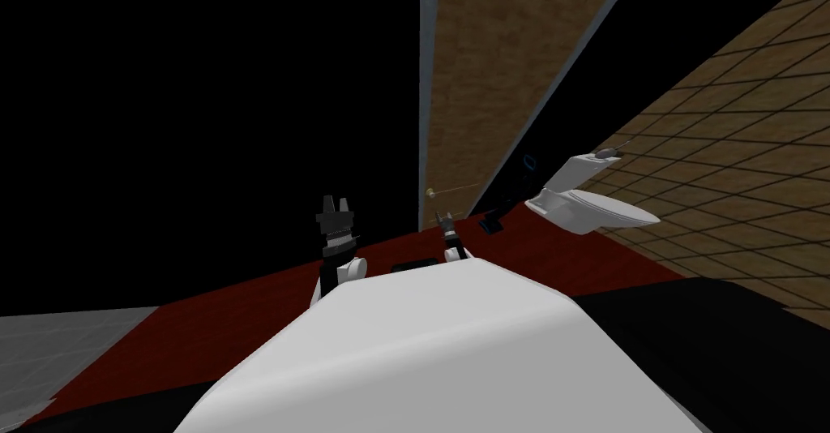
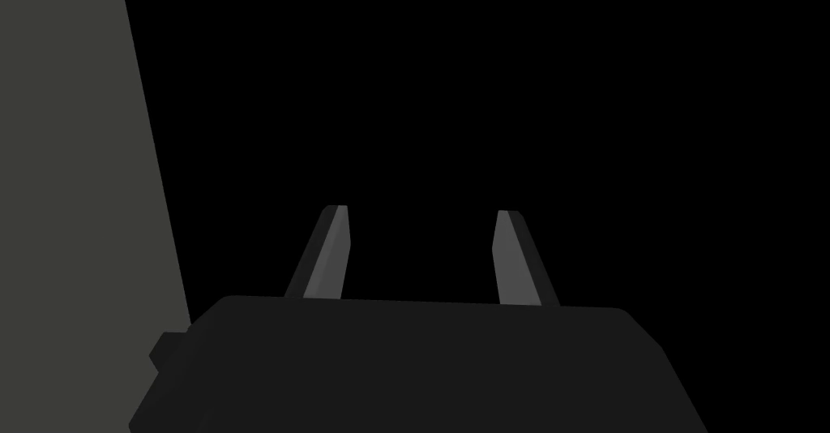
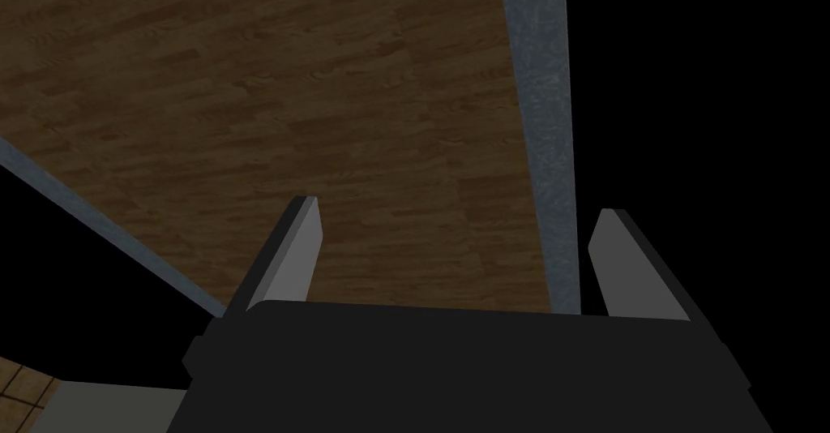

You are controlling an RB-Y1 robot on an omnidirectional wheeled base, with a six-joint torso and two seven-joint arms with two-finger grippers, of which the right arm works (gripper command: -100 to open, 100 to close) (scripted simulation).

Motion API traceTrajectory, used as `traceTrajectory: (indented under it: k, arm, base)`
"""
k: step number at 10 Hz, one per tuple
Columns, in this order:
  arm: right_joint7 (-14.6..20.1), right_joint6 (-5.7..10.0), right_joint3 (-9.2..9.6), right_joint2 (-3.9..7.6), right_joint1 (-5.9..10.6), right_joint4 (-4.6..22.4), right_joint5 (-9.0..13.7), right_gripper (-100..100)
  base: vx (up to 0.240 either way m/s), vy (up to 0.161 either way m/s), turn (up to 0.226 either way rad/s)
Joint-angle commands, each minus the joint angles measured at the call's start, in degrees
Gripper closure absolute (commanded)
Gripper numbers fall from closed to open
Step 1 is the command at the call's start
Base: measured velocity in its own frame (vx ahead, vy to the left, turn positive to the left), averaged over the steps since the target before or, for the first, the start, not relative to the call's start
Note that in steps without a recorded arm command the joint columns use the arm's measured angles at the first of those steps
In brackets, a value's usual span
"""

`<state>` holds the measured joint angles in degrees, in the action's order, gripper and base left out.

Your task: Pull the door open

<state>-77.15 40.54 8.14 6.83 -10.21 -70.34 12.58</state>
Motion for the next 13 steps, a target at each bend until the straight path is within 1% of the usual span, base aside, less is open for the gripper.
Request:
traceTrajectory:
  k: [1,9,10,12,13]
  arm:
    - [-2.03,0.22,0.29,0.08,0.6,1.8,0.49,-100]
    - [-10.57,1.25,1.68,0.2,3.02,9.46,2.53,-100]
    - [-12.2,1.44,1.95,0.21,3.48,10.91,2.92,-100]
    - [-13.82,1.63,2.21,0.22,3.94,12.37,3.31,-100]
    - [-15.27,1.81,2.45,0.23,4.35,13.67,3.66,-100]
  base:
    - [0.076,-0.067,0.095]
    - [0.066,-0.062,0.092]
    - [0.086,-0.069,0.12]
    - [0.075,-0.087,0.087]
    - [0.059,-0.086,0.109]
